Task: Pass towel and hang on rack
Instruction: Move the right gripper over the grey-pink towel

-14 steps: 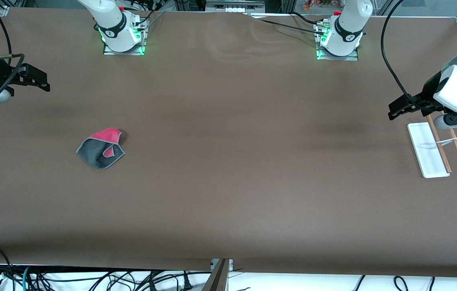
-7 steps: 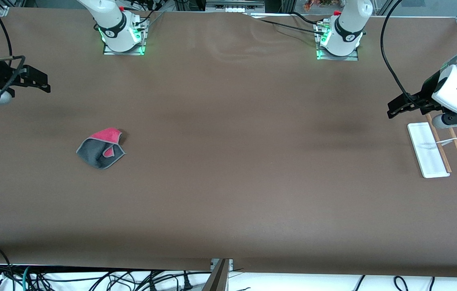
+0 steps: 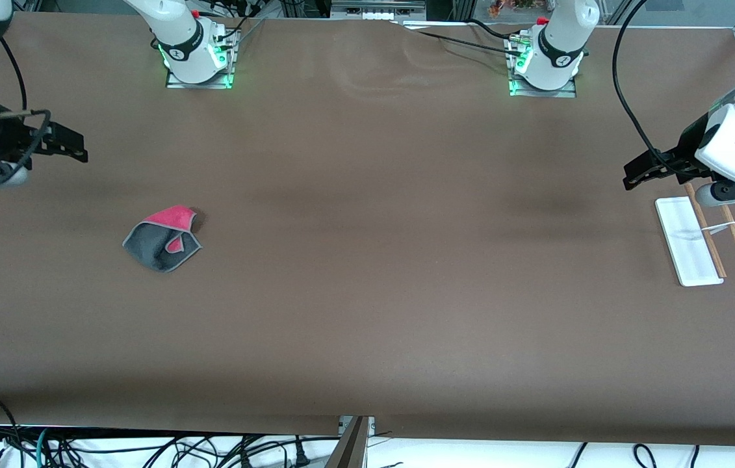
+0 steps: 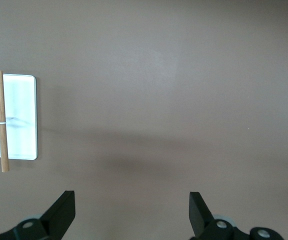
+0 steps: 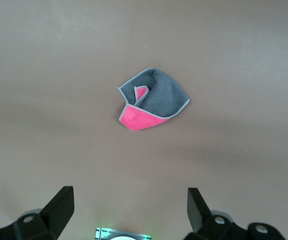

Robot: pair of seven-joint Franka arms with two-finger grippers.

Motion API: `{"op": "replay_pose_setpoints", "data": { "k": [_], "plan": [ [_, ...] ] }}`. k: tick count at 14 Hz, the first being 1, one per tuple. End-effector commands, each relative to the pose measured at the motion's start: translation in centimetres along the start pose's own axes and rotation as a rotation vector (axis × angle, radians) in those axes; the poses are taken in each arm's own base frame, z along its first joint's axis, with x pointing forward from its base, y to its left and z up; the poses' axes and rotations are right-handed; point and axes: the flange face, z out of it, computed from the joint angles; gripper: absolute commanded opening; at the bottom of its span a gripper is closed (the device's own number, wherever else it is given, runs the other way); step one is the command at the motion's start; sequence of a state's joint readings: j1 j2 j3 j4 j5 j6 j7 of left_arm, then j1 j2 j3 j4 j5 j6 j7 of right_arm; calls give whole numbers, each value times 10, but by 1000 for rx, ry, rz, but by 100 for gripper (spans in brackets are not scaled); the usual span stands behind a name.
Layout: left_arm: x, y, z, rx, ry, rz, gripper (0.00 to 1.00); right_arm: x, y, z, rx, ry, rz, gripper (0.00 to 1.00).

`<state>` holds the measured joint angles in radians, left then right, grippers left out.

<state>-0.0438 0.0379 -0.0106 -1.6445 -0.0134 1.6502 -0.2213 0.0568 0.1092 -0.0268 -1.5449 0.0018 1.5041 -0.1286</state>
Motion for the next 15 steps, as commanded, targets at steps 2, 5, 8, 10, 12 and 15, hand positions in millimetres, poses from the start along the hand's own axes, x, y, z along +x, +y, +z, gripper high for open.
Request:
{"op": "replay_pose_setpoints", "data": {
  "k": [2, 5, 8, 10, 12, 15],
  "plan": [
    [-2, -16, -16, -6, -16, -23, 100, 26, -23, 33, 36, -20, -21, 100],
    [-5, -12, -27, -17, -5, -21, 100, 32, -37, 61, 31, -28, -45, 100],
    [-8, 5, -22, -12, -20, 2, 100, 42, -35, 113, 32, -68, -44, 100],
    [-8, 0, -21, -11, -26, -6, 100, 44, -32, 148, 23, -78, -91, 100],
    [-9, -6, -23, -11, -35, -16, 100, 49, -32, 177, 29, -105, -153, 100],
    [-6, -13, -26, -16, -23, -27, 100, 46, -27, 217, 23, -96, -251, 100]
  ]
}}
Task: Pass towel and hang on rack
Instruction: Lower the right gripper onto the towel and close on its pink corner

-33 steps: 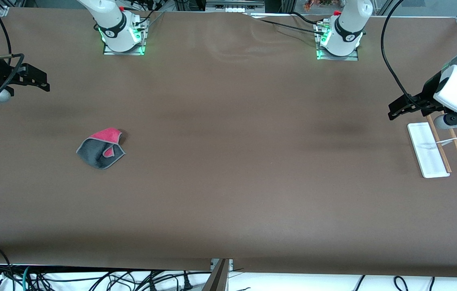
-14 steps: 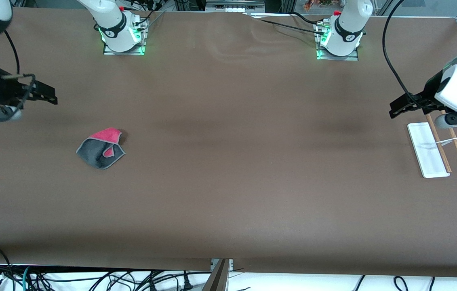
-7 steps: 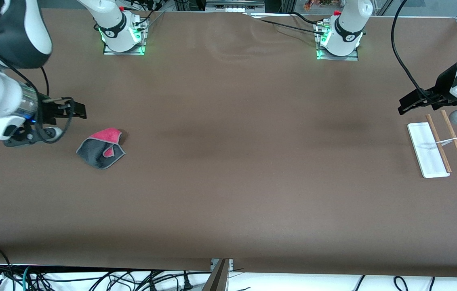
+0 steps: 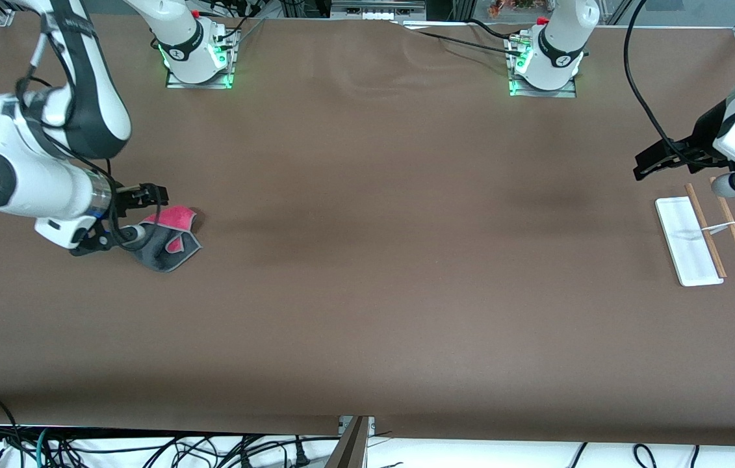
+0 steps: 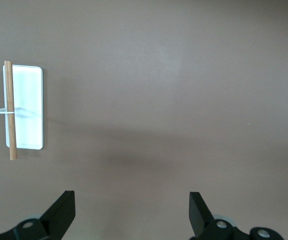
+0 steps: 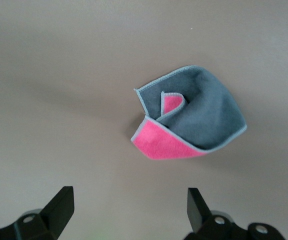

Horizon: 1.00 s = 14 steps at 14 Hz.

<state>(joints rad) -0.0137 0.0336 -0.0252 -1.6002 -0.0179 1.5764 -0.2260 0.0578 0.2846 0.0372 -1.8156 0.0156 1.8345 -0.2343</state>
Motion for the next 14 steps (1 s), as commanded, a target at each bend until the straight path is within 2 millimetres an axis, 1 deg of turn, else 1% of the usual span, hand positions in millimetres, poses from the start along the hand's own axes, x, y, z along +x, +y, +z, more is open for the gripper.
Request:
{"op": "replay_pose_setpoints", "data": {
  "k": [1, 3, 6, 7, 9, 10, 12, 14],
  "plan": [
    [-1, -2, -8, -28, -1, -7, 100, -8, 10, 29, -29, 31, -167, 100],
    [-3, 2, -9, -34, -1, -2, 100, -9, 25, 50, -34, 55, -277, 100],
    [-4, 3, -12, -35, 4, 0, 100, -6, 30, 69, -32, 44, -414, 100],
    [-5, 2, -14, -36, 8, -2, 100, -8, 35, 76, -34, 46, -448, 100],
    [-5, 2, -14, -35, 8, 0, 100, -8, 52, 92, -48, 68, -551, 100],
    [-5, 2, -14, -35, 8, 0, 100, -8, 61, 98, -47, 68, -567, 100],
    [-6, 3, -15, -36, 10, 1, 100, -8, 65, 102, -49, 70, -573, 100],
    [-5, 2, -14, -35, 8, 0, 100, -11, 76, 114, -45, 75, -570, 100]
  ]
}}
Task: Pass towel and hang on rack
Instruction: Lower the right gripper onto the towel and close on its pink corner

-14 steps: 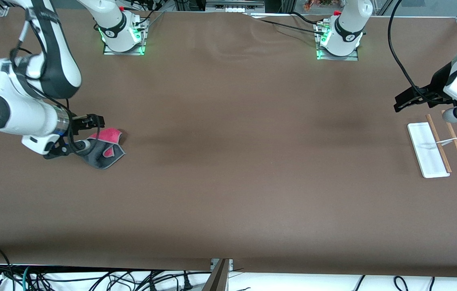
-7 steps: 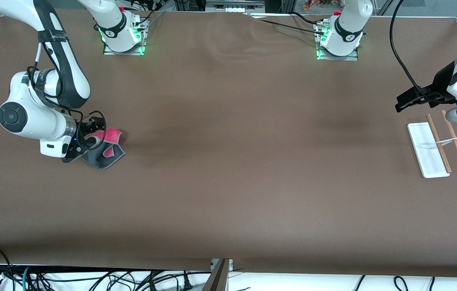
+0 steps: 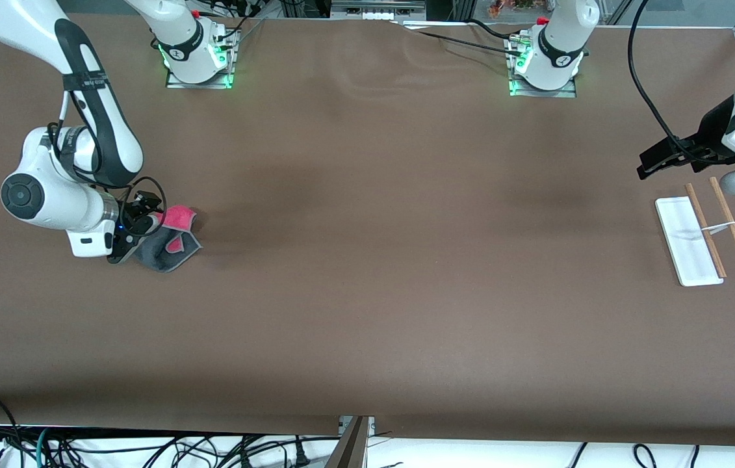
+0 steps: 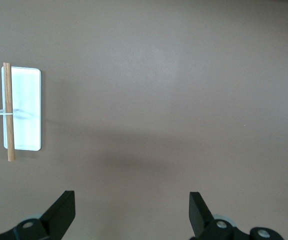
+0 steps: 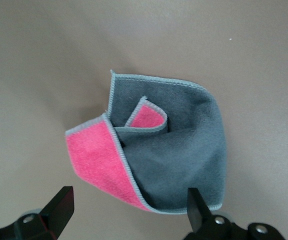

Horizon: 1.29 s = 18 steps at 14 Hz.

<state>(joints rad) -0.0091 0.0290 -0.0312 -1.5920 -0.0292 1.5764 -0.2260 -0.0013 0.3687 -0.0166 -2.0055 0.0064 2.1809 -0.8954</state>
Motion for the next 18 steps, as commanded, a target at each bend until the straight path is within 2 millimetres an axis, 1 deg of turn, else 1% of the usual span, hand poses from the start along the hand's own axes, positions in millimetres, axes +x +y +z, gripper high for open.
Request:
{"op": "replay_pose_setpoints", "data": {
  "k": [1, 7, 12, 14, 16, 17, 18],
  "plan": [
    [-3, 1, -7, -23, -3, -2, 100, -12, 7, 16, 7, 7, -6, 100],
    [-4, 2, -8, -23, -2, 1, 100, -21, -2, 40, 60, -12, 14, 100],
    [-4, 2, -6, -22, -5, 1, 100, -33, -1, 46, 98, -27, -100, 100],
    [-3, 2, -5, -22, -7, 1, 100, -38, -1, 50, 117, -37, -98, 100],
    [-2, 2, -4, -22, -8, -1, 100, -39, -2, 55, 125, -41, -95, 100],
    [-2, 2, -4, -20, -8, 1, 100, -40, -2, 56, 130, -43, -95, 99],
    [-2, 2, -4, -22, -8, 1, 100, -40, -4, 59, 134, -47, -97, 93]
  ]
}}
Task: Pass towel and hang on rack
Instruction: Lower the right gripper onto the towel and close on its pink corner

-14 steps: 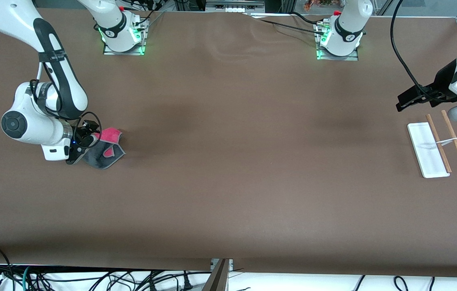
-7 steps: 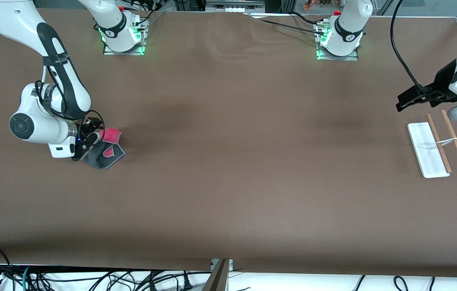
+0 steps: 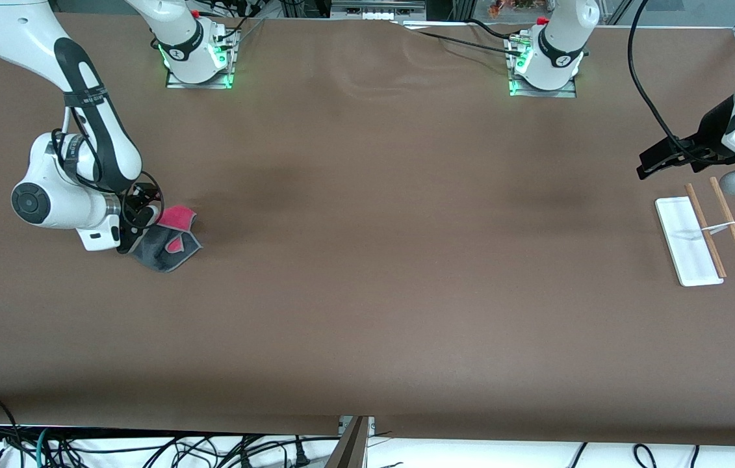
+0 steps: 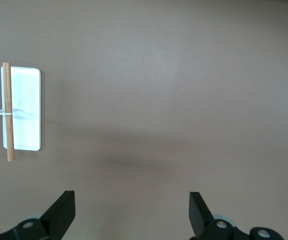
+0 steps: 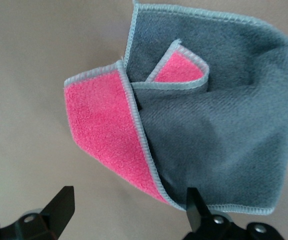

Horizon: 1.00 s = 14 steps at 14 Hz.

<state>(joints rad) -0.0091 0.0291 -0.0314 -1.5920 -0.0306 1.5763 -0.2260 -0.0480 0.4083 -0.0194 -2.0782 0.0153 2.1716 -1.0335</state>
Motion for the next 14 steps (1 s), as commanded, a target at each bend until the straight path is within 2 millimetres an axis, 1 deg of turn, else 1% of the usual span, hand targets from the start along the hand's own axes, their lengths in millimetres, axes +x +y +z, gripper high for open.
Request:
{"op": "replay_pose_setpoints", "data": {
  "k": [1, 2, 3, 6, 12, 14],
  "plan": [
    [-2, 2, -4, -20, -8, -1, 100, -5, -3, 4, 27, 7, -12, 83],
    [-2, 2, -4, -19, -7, -1, 100, -5, -4, 4, 29, 5, -13, 82],
    [-2, 2, -4, -19, -7, -1, 100, -5, -2, 0, 22, 8, -13, 82],
    [-2, 2, -4, -19, -7, -1, 100, 2, 2, -13, -5, 23, -18, 90],
    [-2, 2, -4, -19, -7, -1, 100, 4, -1, 4, 21, 19, -13, 91],
    [-2, 2, -4, -19, -7, -1, 100, 4, -2, 5, 28, 22, -8, 91]
  ]
}}
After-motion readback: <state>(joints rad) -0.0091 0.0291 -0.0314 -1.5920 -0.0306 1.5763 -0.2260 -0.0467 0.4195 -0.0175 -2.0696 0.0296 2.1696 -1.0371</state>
